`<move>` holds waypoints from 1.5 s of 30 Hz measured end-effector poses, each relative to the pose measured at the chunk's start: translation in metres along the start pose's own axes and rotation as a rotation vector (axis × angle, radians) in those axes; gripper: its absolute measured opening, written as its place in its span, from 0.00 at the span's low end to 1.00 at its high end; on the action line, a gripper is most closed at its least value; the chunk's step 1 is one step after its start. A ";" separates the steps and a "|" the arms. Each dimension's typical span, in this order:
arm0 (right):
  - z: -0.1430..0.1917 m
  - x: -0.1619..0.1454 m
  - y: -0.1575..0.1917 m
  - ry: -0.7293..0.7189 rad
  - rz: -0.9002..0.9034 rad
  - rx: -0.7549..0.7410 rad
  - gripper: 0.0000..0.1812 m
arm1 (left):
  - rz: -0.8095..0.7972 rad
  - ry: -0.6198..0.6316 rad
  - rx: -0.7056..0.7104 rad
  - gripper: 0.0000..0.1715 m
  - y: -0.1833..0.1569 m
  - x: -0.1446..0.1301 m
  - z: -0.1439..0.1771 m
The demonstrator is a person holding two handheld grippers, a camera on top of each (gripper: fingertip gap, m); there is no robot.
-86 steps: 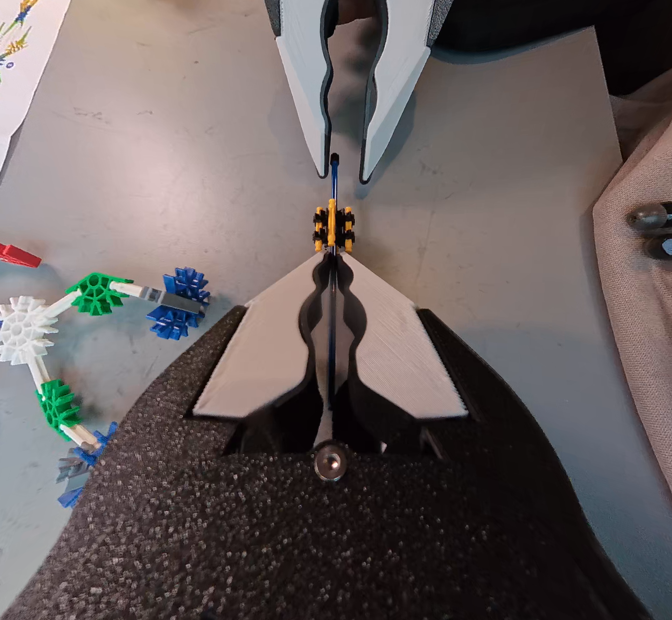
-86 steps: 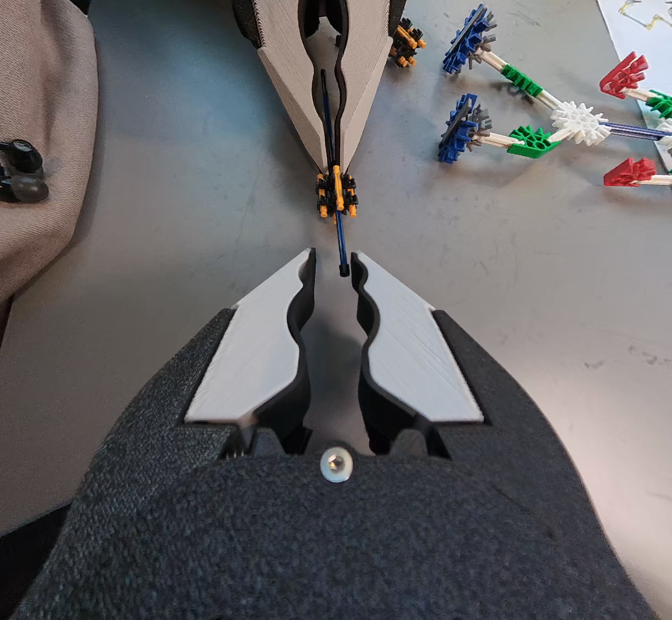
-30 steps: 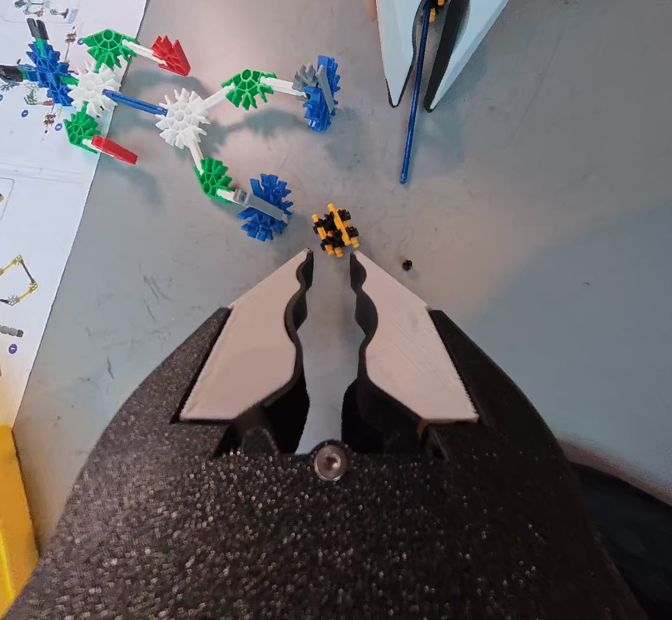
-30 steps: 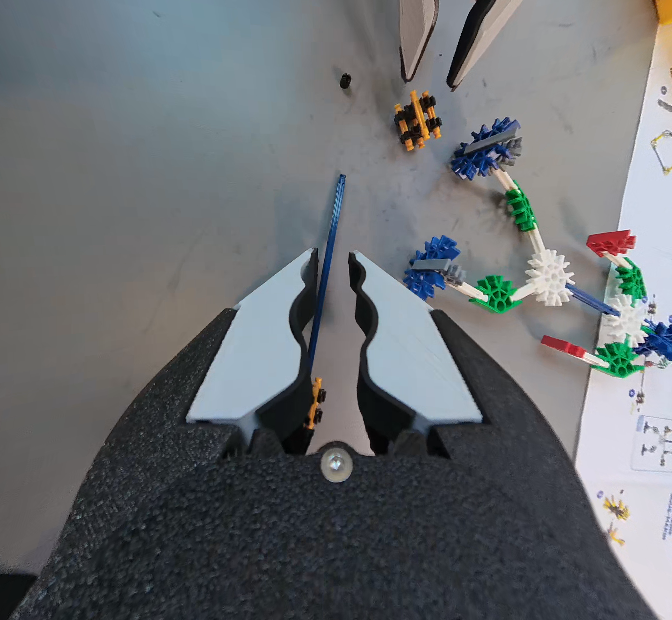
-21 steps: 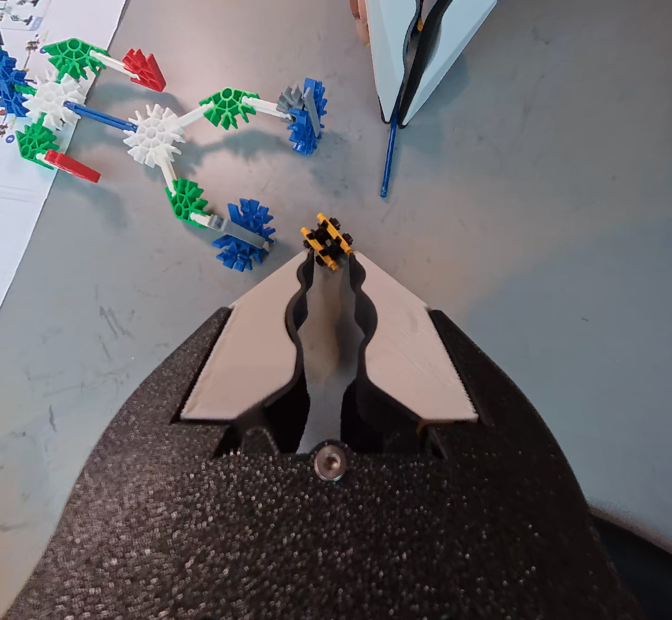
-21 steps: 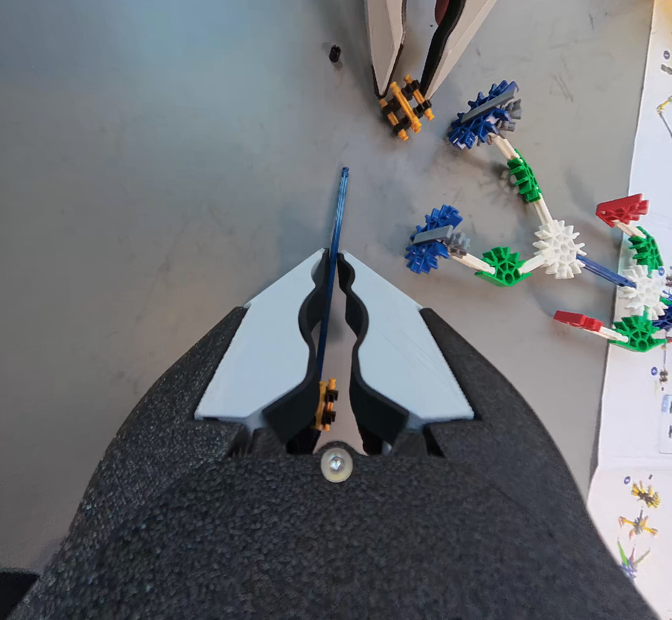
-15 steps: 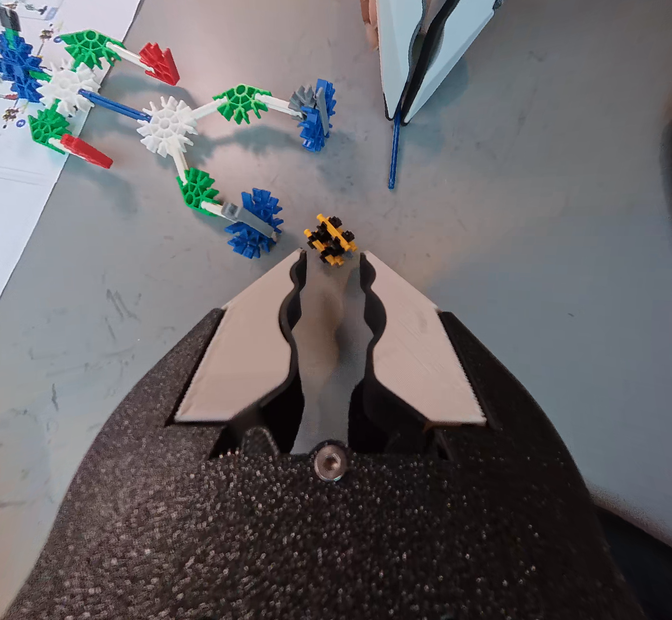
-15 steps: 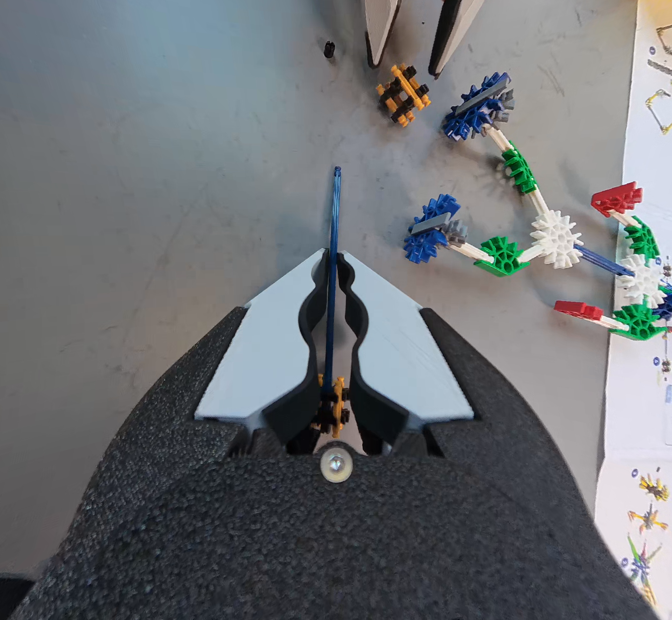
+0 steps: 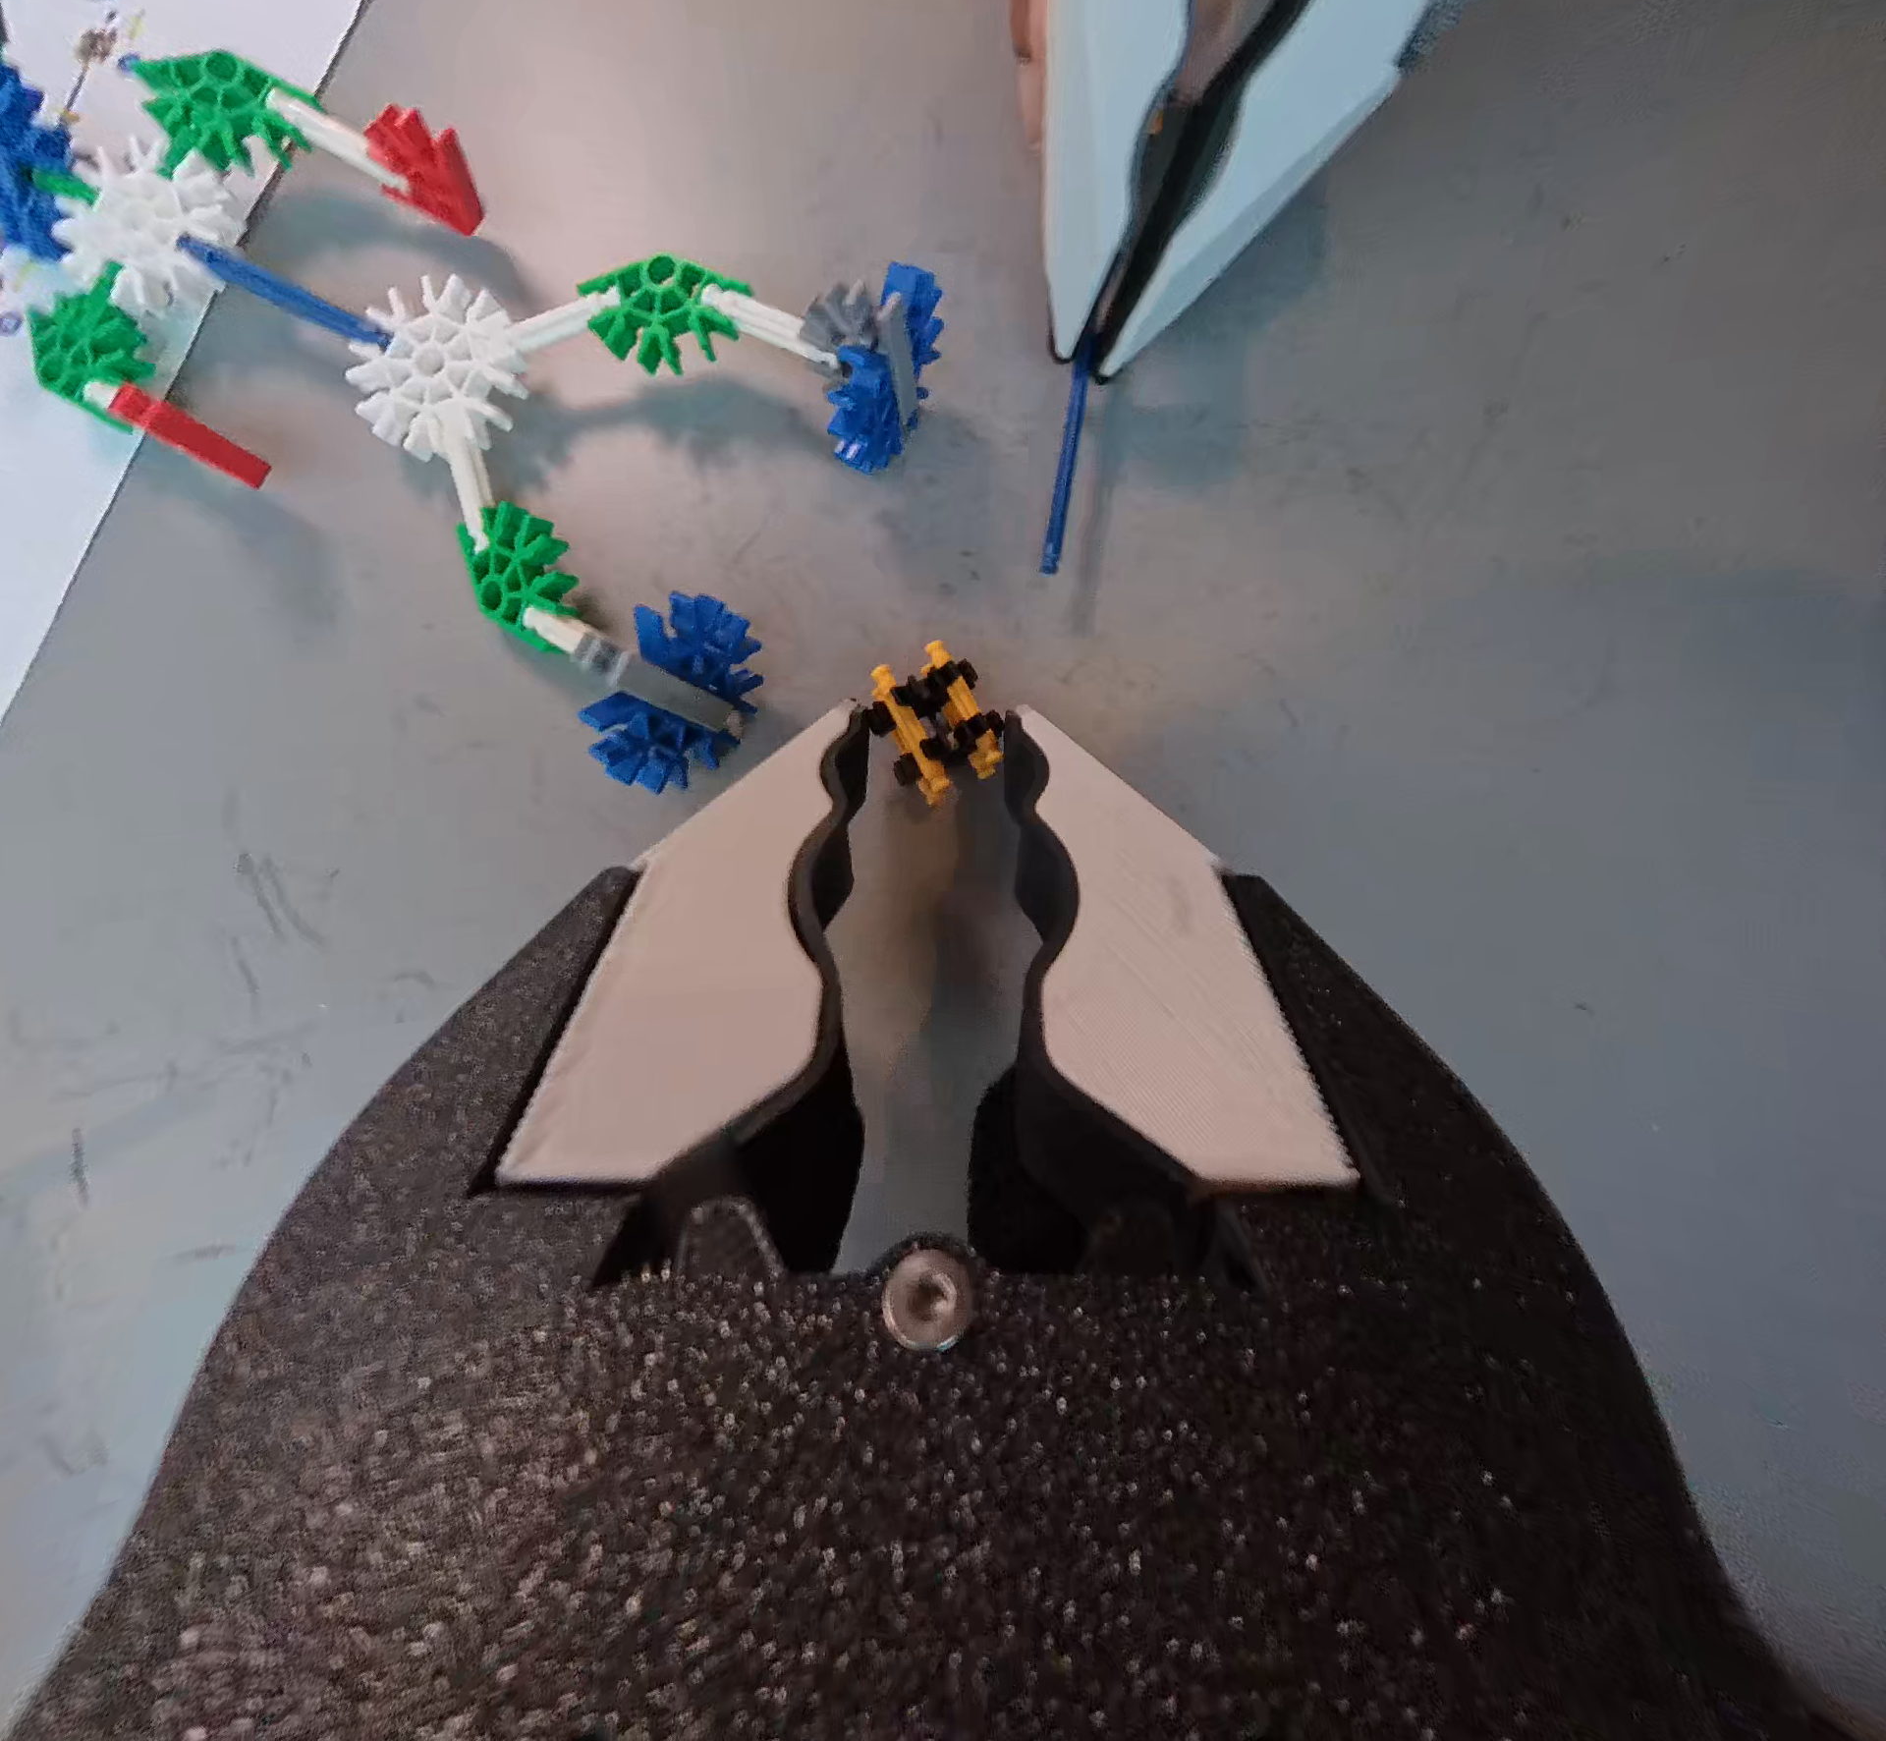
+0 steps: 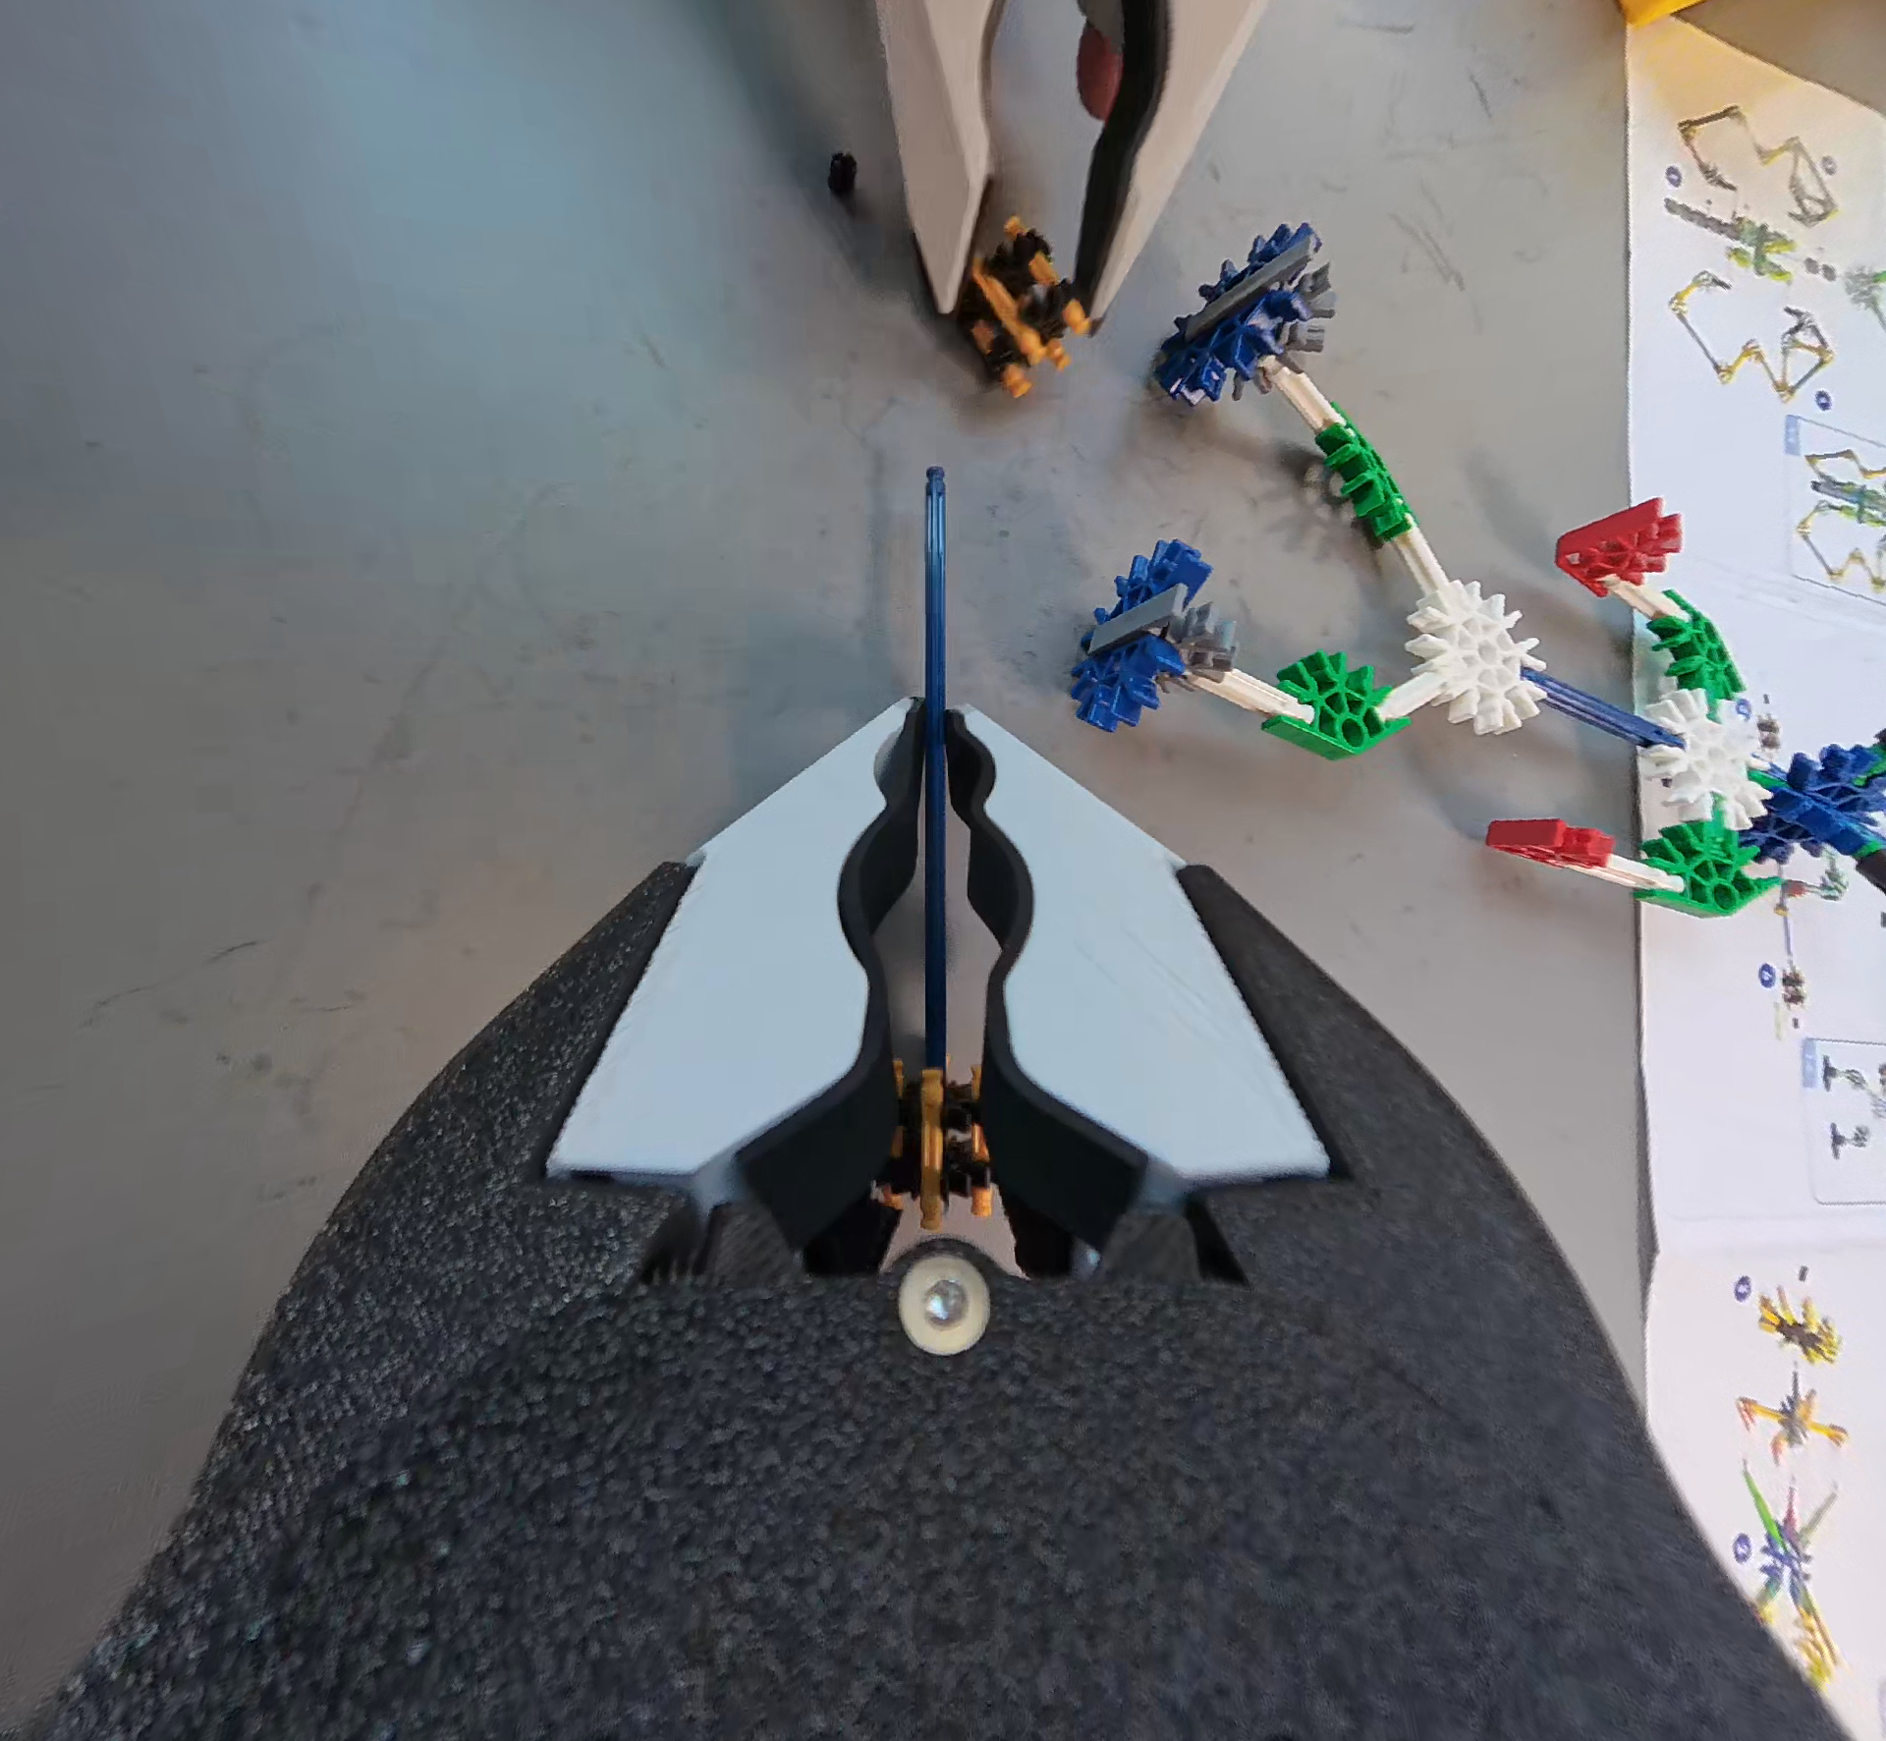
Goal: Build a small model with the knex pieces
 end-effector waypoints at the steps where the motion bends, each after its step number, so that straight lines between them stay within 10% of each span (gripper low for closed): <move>1: 0.003 0.002 -0.002 -0.025 -0.009 -0.003 0.01 | -0.072 -0.031 -0.018 0.15 -0.007 0.002 0.001; 12: 0.009 0.003 0.006 -0.056 0.022 0.028 0.01 | -0.370 -0.181 0.031 0.15 -0.035 0.019 0.000; 45: 0.009 0.007 0.035 0.007 0.126 0.121 0.01 | -0.370 -0.126 -0.176 0.15 -0.066 0.017 -0.011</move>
Point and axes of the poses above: each gripper's, where its closed fingertips meet, z back along the fingers, x out of its top, y = z × x across the jaws, the point moved 2 cm from there along z, back along the fingers, and after that the axes turned 12 degrees about y, right-handed, at the moved point
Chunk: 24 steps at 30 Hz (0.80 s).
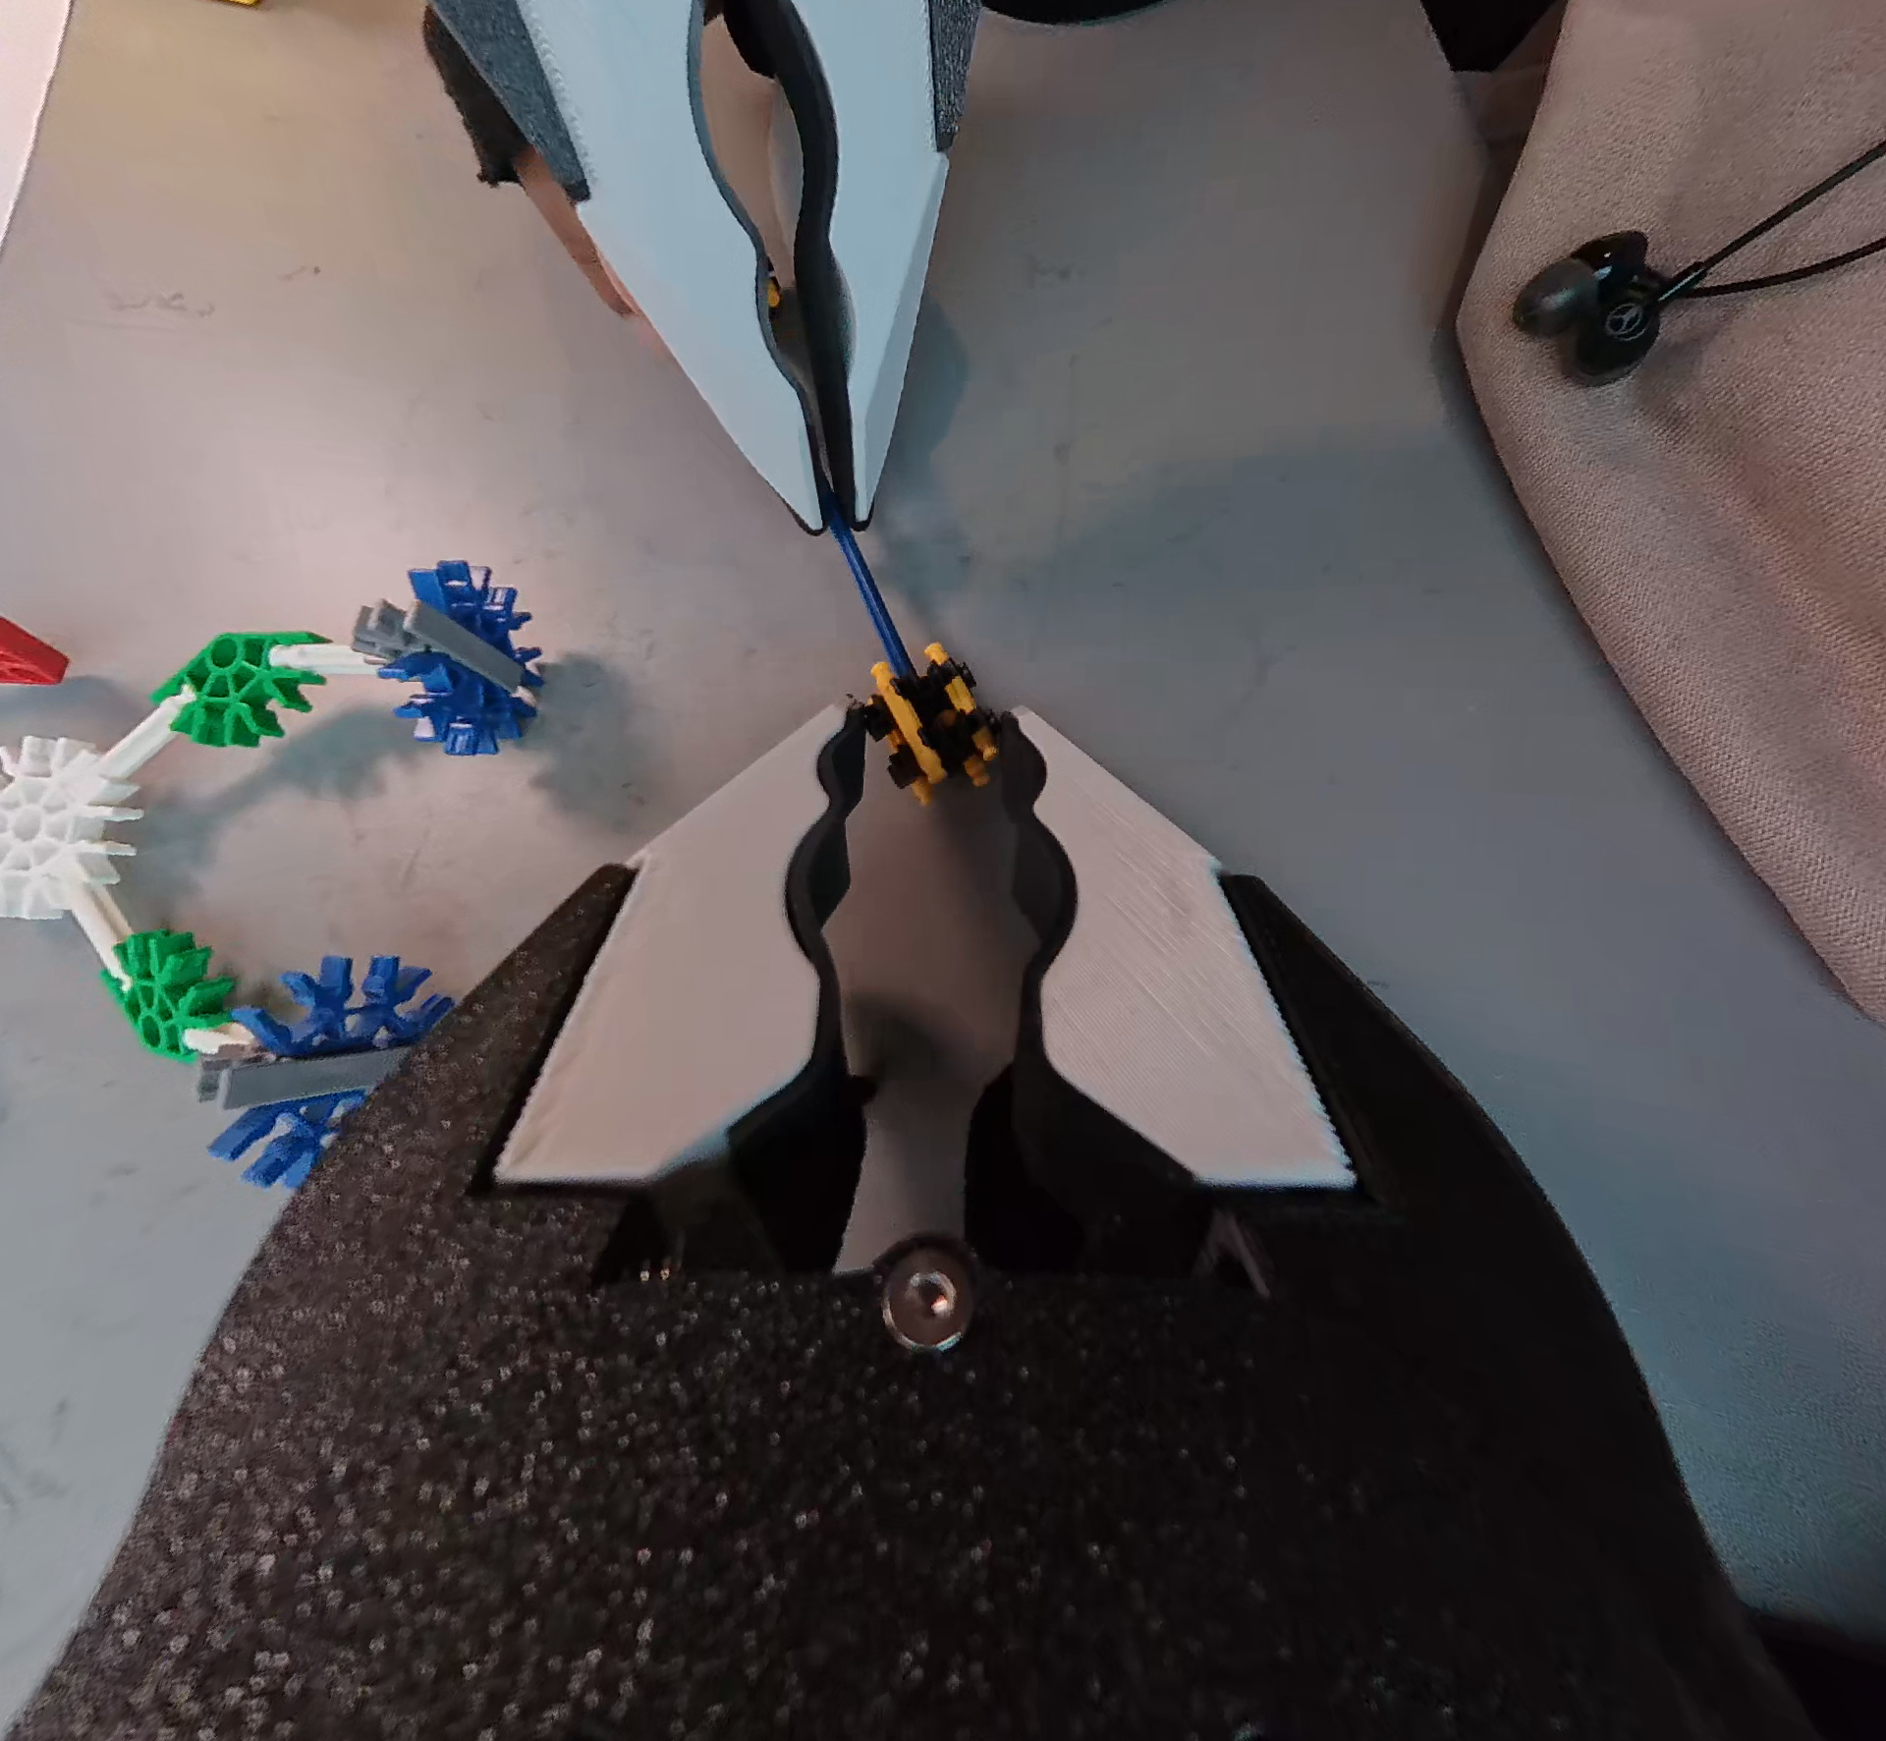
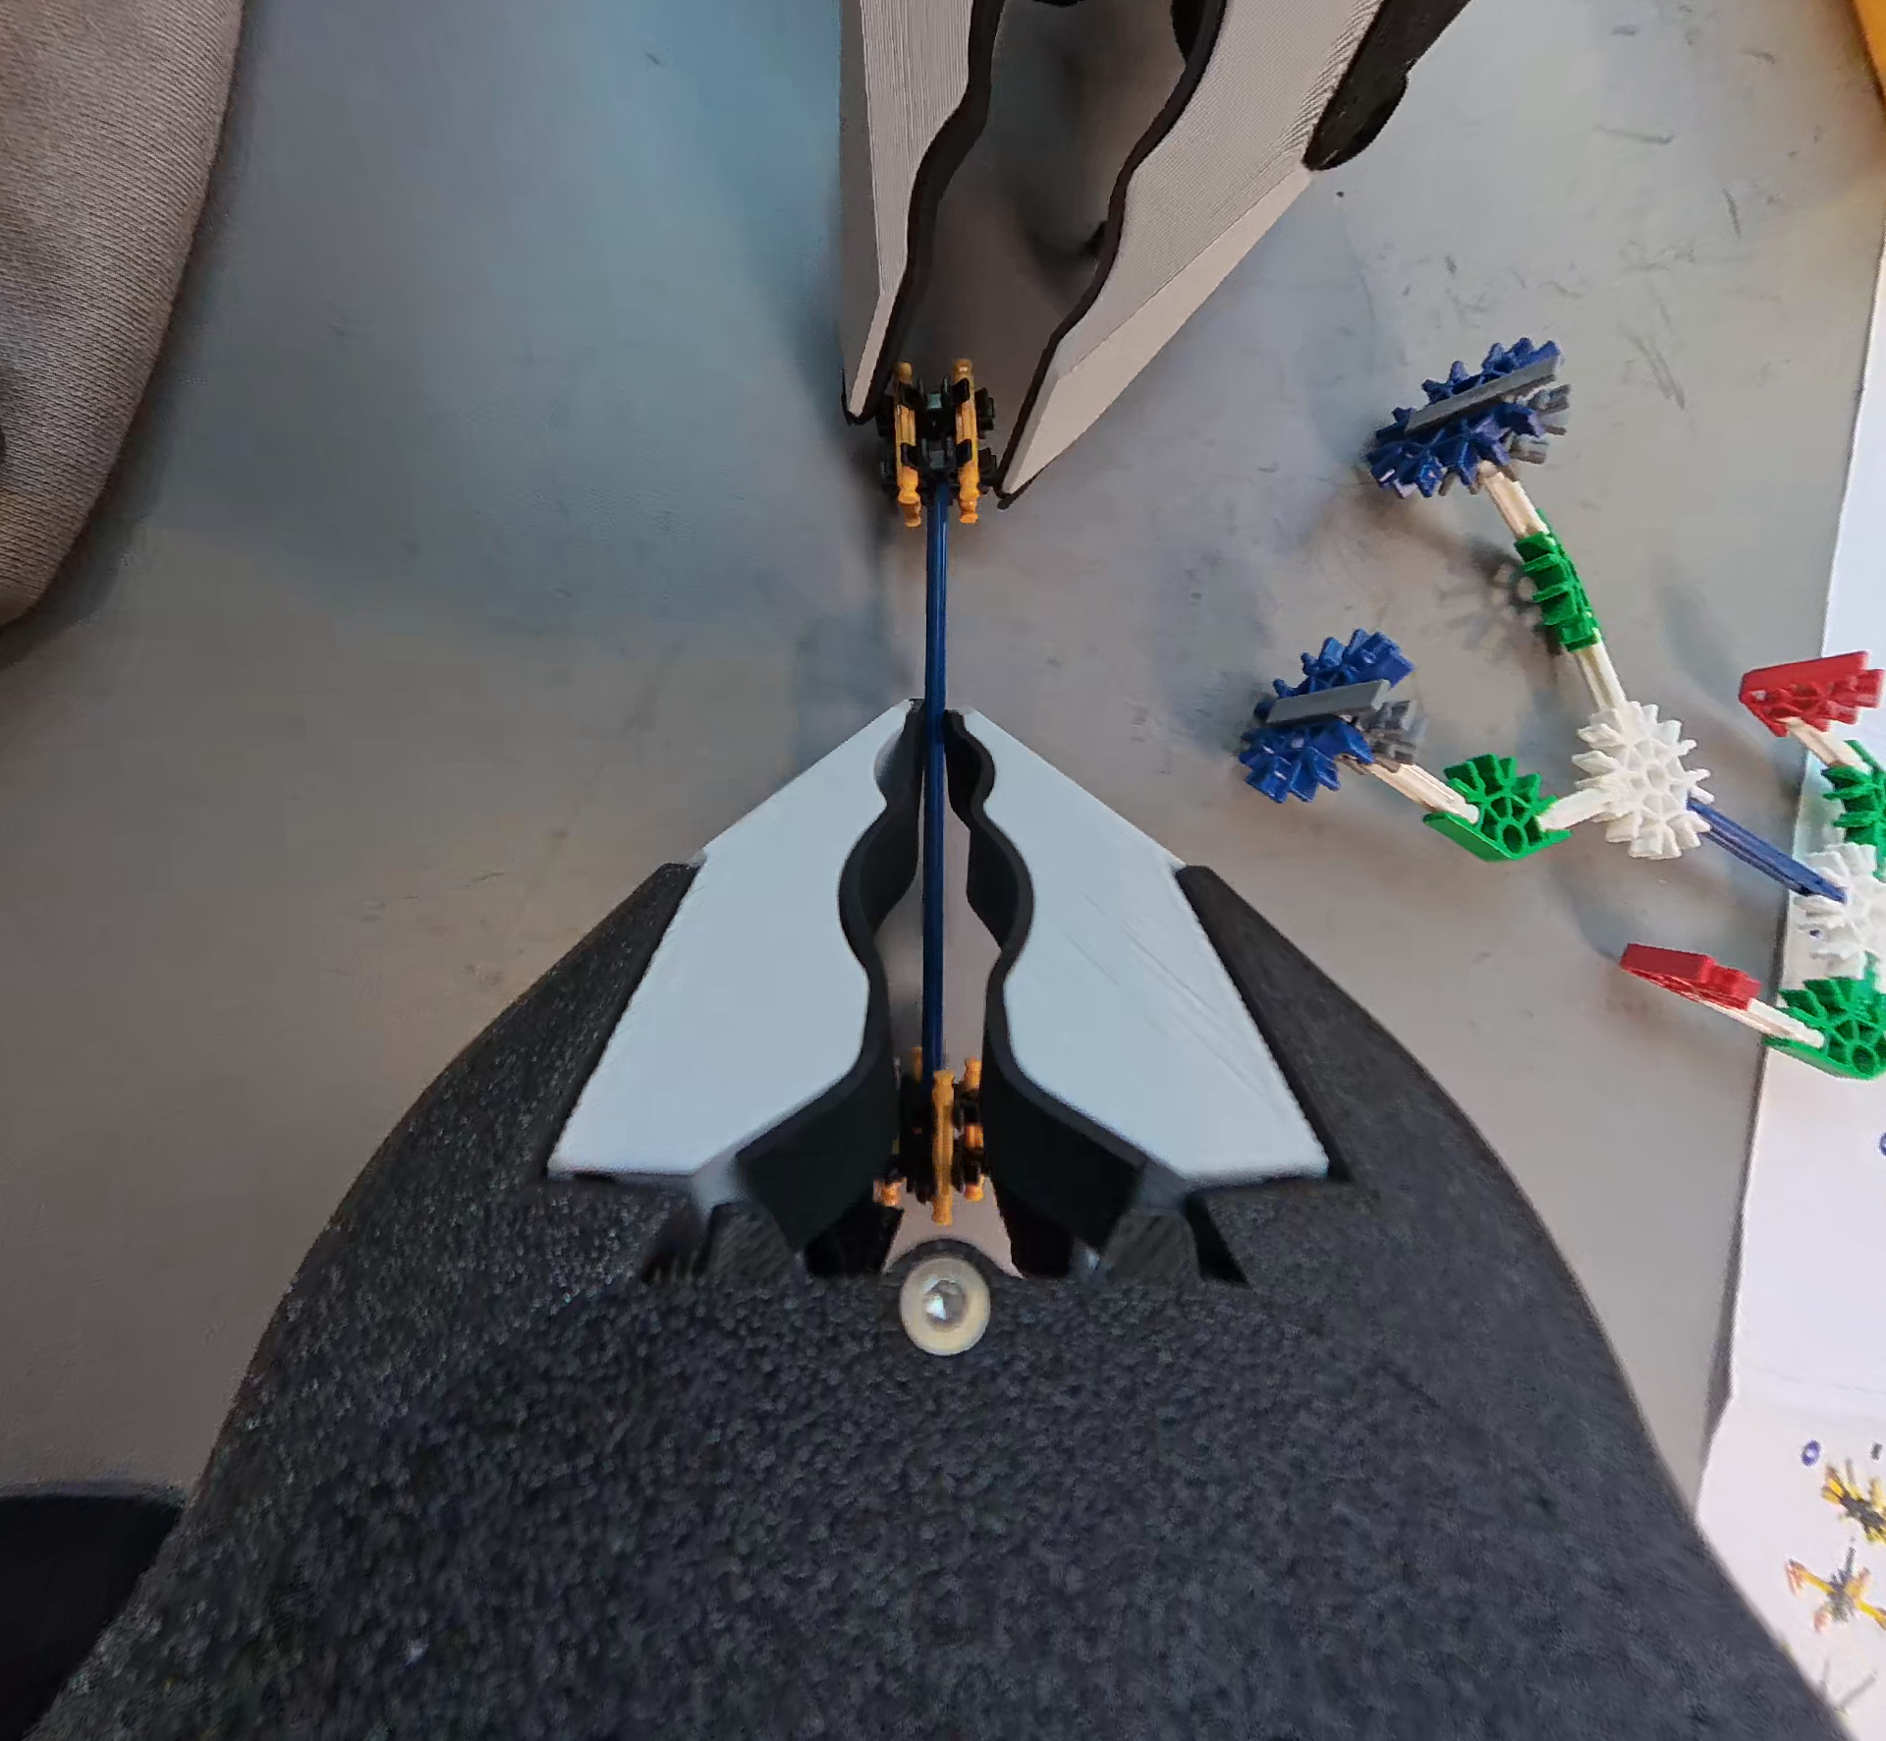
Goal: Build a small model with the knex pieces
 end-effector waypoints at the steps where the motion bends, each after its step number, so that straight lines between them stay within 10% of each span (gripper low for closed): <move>1: 0.000 0.002 0.001 -0.015 -0.004 0.015 0.01 | -0.002 -0.002 -0.012 0.15 -0.002 0.001 0.000; 24: 0.000 0.012 -0.004 -0.077 -0.104 0.034 0.13 | 0.054 0.069 0.063 0.20 0.013 -0.019 0.018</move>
Point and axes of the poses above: each gripper's, where its closed fingertips meet, z back along the fingers, x out of its top, y = z × x across the jaws, the point moved 2 cm from there along z, back along the fingers, and after that the axes turned 12 degrees about y, right-handed, at the moved point
